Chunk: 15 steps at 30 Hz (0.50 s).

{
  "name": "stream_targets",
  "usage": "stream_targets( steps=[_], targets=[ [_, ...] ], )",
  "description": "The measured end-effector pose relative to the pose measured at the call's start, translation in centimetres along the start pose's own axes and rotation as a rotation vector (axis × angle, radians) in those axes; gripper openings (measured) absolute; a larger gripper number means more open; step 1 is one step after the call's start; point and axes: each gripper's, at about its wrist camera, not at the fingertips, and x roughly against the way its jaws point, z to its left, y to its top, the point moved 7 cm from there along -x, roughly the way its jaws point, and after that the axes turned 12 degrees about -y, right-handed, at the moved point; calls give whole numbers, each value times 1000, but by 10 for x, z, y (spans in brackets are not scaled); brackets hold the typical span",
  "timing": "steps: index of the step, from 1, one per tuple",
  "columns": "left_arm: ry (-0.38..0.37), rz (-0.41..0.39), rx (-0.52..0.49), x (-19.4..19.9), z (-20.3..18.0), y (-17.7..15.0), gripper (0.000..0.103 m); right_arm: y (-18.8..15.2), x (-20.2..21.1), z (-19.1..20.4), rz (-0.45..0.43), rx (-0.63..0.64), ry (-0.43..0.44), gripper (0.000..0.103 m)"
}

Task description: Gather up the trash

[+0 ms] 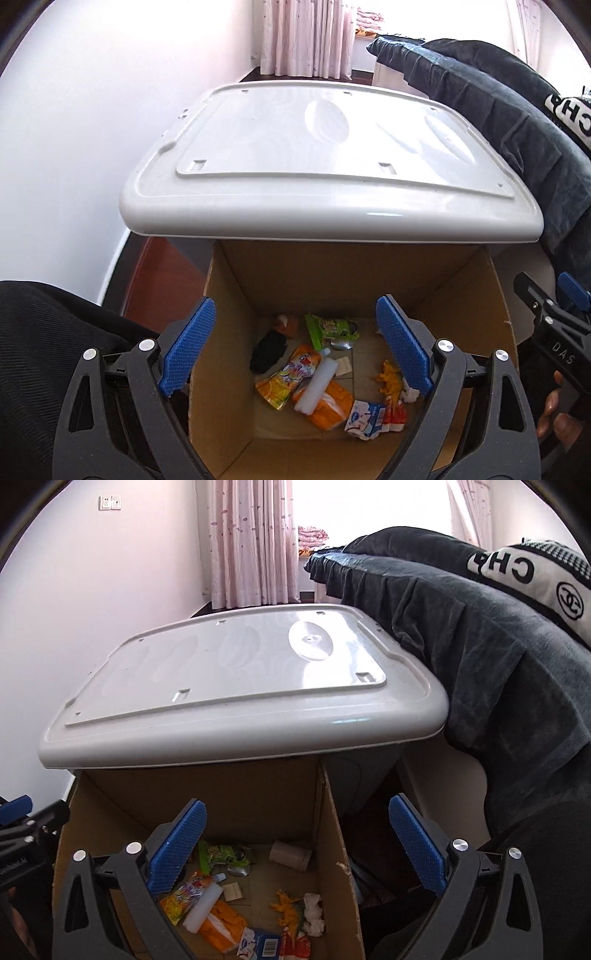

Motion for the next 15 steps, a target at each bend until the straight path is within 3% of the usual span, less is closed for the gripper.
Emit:
stream_targets(
  steps=[5,15],
  targets=[
    [-4,-27,-9,-3,2,12,87,12,0,2,-94,11,-45,98],
    [-38,-7,-15,-12,-1,10,87,12,5,13,-143,69,-33,98]
  ],
)
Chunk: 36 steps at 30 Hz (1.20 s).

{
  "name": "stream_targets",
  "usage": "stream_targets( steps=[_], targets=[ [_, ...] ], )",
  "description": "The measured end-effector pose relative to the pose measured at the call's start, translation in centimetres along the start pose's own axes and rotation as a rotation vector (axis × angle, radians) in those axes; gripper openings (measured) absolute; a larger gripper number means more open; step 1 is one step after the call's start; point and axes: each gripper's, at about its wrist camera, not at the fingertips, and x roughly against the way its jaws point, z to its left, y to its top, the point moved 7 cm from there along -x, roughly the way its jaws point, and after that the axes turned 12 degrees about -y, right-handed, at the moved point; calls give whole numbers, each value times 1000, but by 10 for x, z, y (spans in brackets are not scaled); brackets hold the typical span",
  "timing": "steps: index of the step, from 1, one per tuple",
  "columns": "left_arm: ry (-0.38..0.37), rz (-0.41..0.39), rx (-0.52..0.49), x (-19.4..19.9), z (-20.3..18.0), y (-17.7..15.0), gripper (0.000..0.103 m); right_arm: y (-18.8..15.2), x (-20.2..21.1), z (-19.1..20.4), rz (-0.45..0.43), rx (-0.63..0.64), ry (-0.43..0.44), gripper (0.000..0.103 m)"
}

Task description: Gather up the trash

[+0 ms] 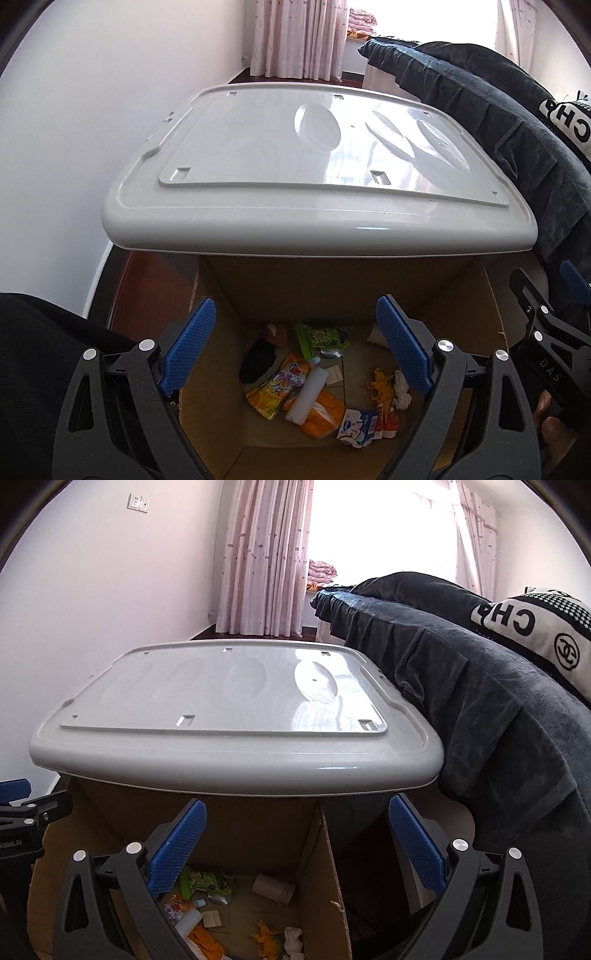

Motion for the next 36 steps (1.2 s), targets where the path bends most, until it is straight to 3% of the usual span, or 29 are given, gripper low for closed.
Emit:
stream_targets(
  steps=[6,36],
  targets=[
    [14,5,-27,-2,-4,-2,87,-2,-3,-3,16,-15,-1,98],
    [12,36,23,-11,4,-5,87,-5,-6,-5,40,-34,-1,98]
  ],
)
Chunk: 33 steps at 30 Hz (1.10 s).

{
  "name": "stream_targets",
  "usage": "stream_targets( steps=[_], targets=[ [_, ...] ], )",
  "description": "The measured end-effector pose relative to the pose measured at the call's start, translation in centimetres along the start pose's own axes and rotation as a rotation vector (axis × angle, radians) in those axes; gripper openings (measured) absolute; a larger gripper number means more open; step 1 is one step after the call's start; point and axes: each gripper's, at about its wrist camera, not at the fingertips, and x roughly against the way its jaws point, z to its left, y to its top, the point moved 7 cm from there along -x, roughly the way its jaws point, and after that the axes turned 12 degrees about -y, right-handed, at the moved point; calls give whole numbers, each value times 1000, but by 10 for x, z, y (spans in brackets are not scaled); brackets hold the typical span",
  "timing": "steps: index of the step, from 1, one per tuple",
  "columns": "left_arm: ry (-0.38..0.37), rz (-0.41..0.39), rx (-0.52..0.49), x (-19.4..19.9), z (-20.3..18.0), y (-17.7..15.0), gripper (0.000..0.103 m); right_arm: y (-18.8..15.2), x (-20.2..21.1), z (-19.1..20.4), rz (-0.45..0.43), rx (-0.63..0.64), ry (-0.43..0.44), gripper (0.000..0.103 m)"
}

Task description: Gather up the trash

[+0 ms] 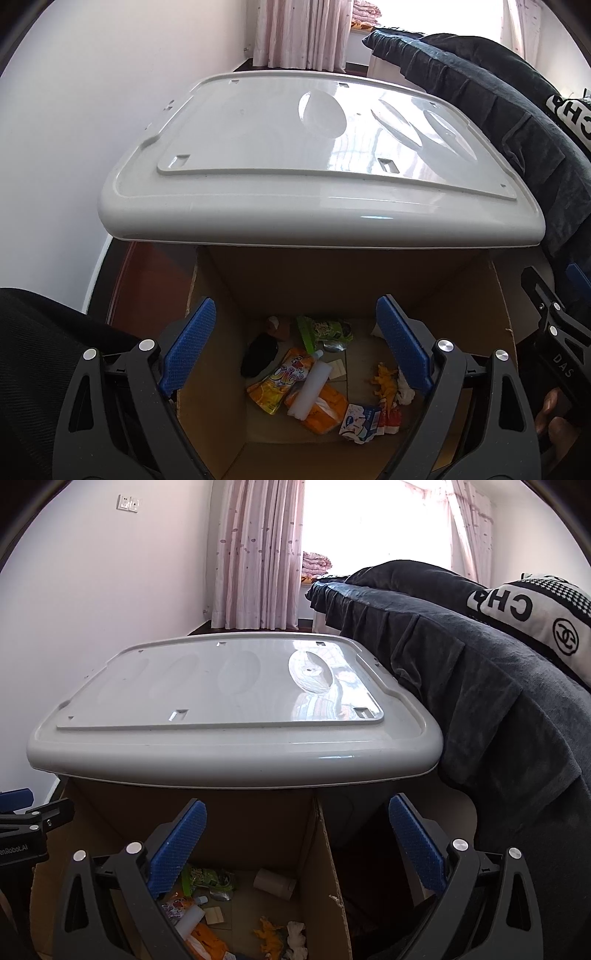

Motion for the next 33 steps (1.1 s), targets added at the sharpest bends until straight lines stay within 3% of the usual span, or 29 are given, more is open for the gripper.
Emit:
stream_targets(
  steps=[8,11,33],
  targets=[
    [29,-18,4,4,3,2,87,-1,-1,0,10,-4,1,98],
    [51,-22,23,5,8,2,93,-2,-2,0,14,-3,1,98],
    [37,-36,-14,7,2,3,93,-5,-11,-4,56,-31,-16,98]
  ],
)
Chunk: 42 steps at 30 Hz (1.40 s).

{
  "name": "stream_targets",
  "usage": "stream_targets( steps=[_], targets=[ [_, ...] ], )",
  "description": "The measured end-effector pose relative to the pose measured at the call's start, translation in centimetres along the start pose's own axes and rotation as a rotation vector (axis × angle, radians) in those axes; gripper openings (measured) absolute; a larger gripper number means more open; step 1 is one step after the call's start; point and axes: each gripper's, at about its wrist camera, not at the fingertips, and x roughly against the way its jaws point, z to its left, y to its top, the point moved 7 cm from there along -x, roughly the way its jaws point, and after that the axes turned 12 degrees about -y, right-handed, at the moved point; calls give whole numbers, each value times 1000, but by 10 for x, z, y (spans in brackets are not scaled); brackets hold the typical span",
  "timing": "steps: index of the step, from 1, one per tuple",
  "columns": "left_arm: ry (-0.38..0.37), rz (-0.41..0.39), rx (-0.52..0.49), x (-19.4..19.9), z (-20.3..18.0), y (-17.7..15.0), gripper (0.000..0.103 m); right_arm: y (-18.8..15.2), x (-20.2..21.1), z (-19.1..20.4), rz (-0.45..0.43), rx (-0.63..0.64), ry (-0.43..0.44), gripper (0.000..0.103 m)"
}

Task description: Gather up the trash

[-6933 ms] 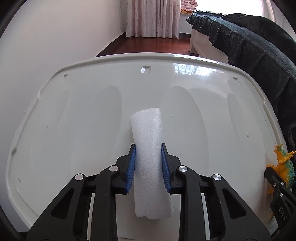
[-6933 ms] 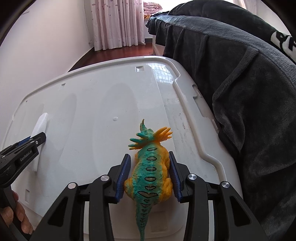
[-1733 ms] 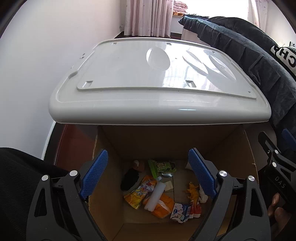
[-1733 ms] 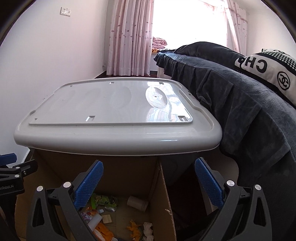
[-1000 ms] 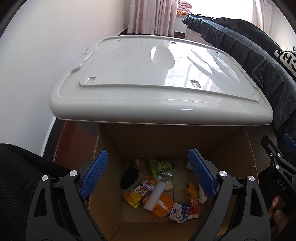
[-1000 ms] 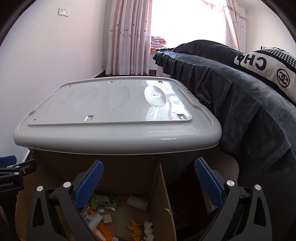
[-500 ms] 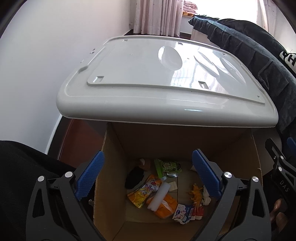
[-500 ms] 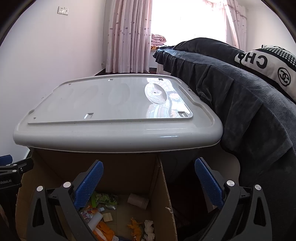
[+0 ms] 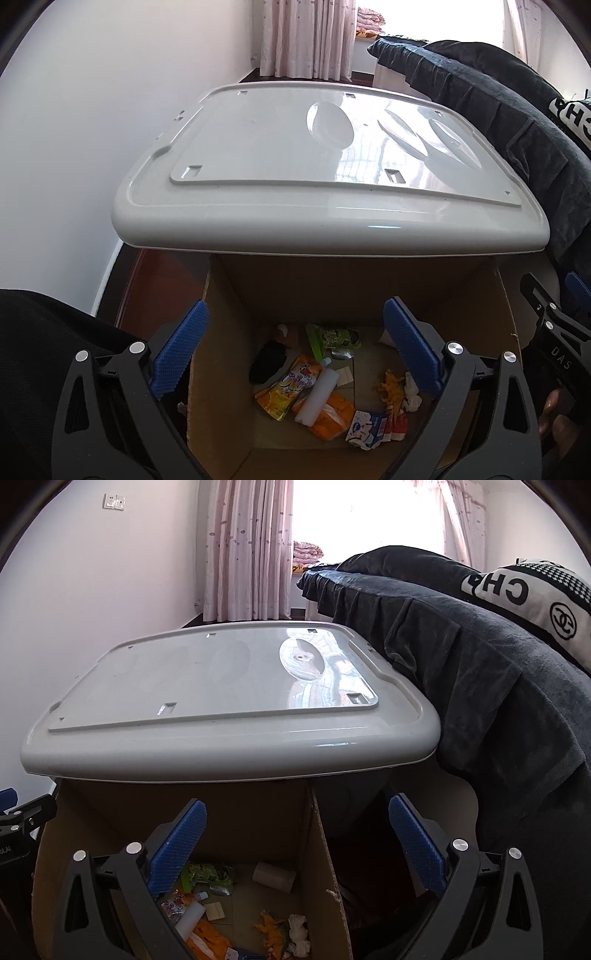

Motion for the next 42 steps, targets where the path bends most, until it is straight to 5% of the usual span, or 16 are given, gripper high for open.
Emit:
stream_targets(
  steps=[42],
  targets=[
    [1,17,-12,-4,-2,-3,93,-1,-3,-1,11,-9,1,98]
  ],
)
